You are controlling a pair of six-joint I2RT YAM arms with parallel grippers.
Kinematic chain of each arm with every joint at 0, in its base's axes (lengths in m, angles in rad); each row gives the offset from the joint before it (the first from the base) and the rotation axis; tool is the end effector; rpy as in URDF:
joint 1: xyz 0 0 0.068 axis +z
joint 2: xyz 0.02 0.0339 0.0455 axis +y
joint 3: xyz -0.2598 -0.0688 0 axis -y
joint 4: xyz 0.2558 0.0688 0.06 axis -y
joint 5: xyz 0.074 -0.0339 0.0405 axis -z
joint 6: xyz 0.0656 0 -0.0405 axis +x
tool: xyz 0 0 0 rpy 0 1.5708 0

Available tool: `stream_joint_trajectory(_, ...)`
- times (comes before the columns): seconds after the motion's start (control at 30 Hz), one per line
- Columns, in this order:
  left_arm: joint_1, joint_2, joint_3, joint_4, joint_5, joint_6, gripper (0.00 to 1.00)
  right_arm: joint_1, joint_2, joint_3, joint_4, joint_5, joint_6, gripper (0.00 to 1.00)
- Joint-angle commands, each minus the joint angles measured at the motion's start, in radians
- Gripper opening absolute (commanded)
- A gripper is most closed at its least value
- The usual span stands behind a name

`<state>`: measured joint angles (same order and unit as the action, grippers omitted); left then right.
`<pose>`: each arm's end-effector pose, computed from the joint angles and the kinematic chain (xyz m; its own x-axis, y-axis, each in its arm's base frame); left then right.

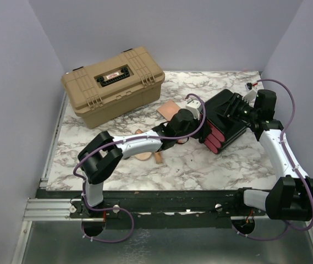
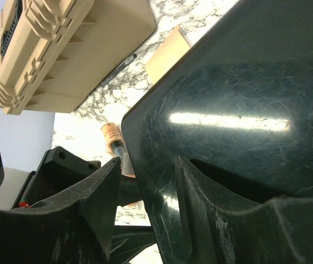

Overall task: Organize the makeup
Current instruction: Open the drawer in the storage box.

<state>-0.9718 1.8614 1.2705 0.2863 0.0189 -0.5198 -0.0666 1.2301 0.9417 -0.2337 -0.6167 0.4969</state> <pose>0.2659 -0.3917 0.2279 -0.5620 -0.0576 -0.8251 0.6415 0.5994 -0.4788 0.3079 0.0175 0.2795 -0.6500 0.4331 -0.6245 -0.1548 0.7290 0.6667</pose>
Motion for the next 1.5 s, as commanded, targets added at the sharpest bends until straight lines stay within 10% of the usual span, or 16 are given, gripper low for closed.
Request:
stream_joint_trajectory(0.0,-0.01,0.014,0.032,-0.009,-0.012,-0.016,0.5,0.001,0.025,-0.05,-0.104,-0.013,-0.006,0.51)
stream_joint_trajectory(1.1,-0.08,0.14,0.199,0.052,0.031,-0.109,0.27,0.001,-0.149,0.038,-0.352,0.295,-0.098,0.58)
stream_joint_trajectory(1.47,-0.069,0.046,0.023,0.053,-0.054,-0.077,0.26,0.001,-0.071,-0.003,-0.353,0.413,-0.137,0.58)
